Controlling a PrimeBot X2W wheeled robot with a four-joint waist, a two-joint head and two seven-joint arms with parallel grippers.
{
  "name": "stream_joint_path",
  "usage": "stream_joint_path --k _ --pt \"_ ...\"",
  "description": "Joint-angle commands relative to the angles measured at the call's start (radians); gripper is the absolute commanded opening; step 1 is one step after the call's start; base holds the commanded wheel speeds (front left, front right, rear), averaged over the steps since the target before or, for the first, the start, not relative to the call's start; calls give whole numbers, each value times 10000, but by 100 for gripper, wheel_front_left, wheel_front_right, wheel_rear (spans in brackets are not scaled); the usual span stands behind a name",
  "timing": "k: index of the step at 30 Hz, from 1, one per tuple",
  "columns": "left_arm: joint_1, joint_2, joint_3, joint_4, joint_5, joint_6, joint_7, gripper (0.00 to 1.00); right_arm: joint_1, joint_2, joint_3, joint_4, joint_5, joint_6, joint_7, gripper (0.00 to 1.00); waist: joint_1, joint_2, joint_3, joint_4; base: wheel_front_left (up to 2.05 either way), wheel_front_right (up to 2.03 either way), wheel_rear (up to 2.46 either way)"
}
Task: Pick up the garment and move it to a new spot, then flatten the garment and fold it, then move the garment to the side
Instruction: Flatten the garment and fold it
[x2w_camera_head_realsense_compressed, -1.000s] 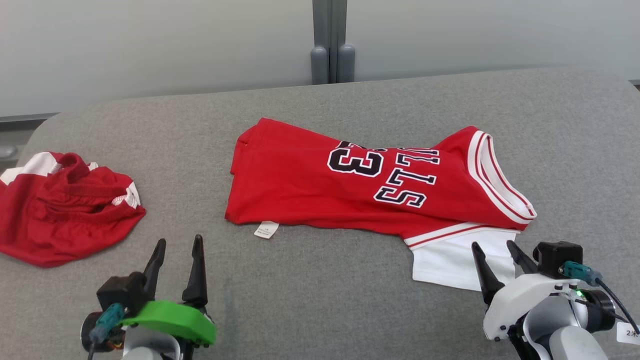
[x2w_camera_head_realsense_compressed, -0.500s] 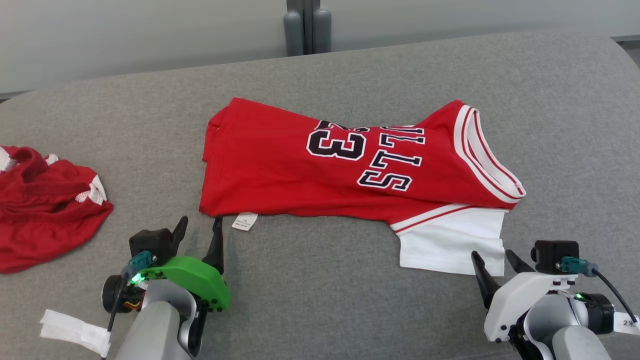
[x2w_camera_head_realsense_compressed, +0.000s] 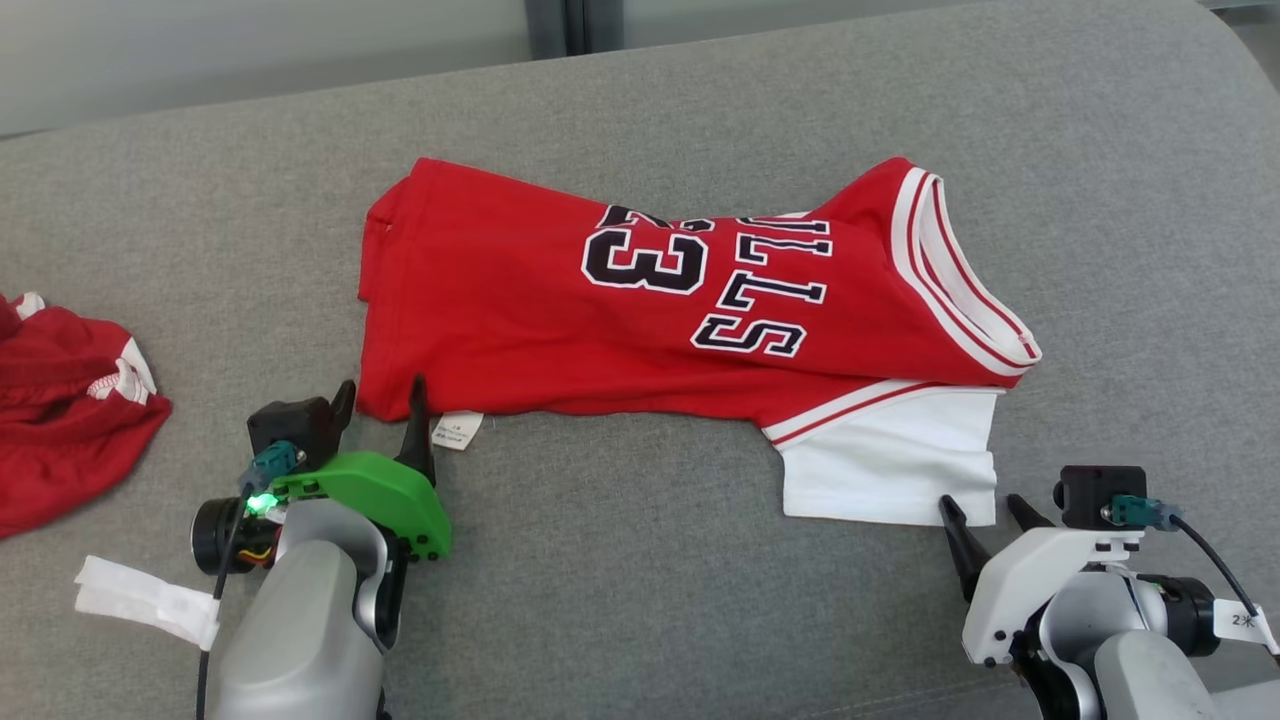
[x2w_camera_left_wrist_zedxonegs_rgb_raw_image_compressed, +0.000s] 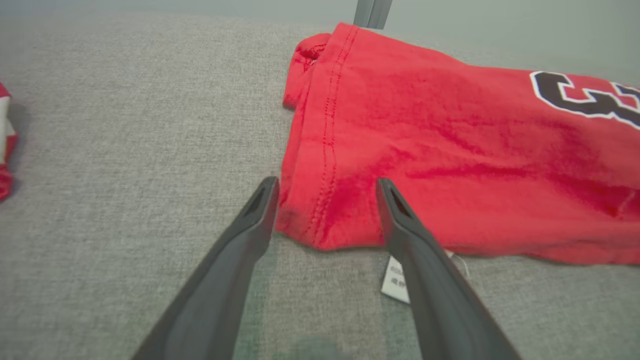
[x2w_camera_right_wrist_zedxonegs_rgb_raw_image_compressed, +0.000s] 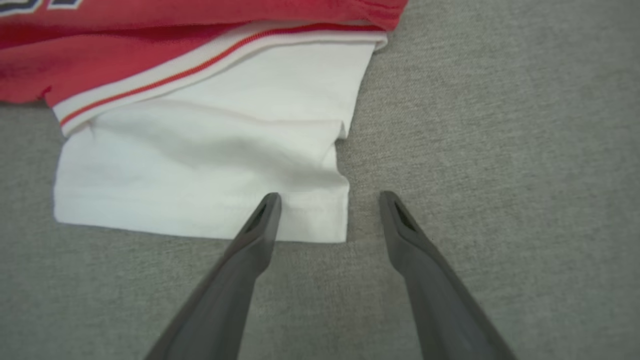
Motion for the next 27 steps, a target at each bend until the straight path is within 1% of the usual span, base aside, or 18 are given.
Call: stream_joint_path --k 1,6,8,9,10,11,13,15,19,22,27 --pt "-214 57 15 197 -80 122 15 100 -156 -13 97 89 58 -11 -36 100 0 0 123 5 0 0 0" --pt "-506 92 -20 913 -54 472 447 100 -265 -5 295 401 -13 -9 179 100 0 0 260 42 0 0 0" --pt "-523 78 -50 1114 -150 473 535 100 -259 6 383 499 -16 -5 318 100 0 0 298 65 0 0 0" --pt "-537 68 -75 1231 -174 449 599 69 -243 20 464 561 -8 -5 472 100 0 0 309 75 0 0 0" --pt "-537 64 -98 1284 -188 438 588 25 -218 26 547 607 -12 0 595 80 0 0 310 80 0 0 0" --pt "-479 41 -202 1521 -258 252 819 0 -176 57 700 585 11 11 769 0 0 0 302 94 0 0 0" --pt "-483 14 -242 1593 -347 99 770 0 -128 37 741 456 160 6 867 0 0 0 278 100 0 0 0" --pt "-463 9 -216 1532 -552 -56 611 0 -151 -15 631 186 399 -4 706 0 0 0 232 104 0 0 0" --pt "-367 -5 95 991 -1335 -300 183 0 -261 -22 228 -524 481 -6 398 0 0 0 46 71 0 0 0" --pt "-216 3 33 150 -2349 -528 9 0 -239 -16 -21 -1151 522 -6 232 0 0 0 -155 63 0 0 0" --pt "193 1 -382 -1737 -4143 -661 -27 0 -100 -17 -616 -2285 944 -6 -39 0 0 0 -459 78 0 0 0"
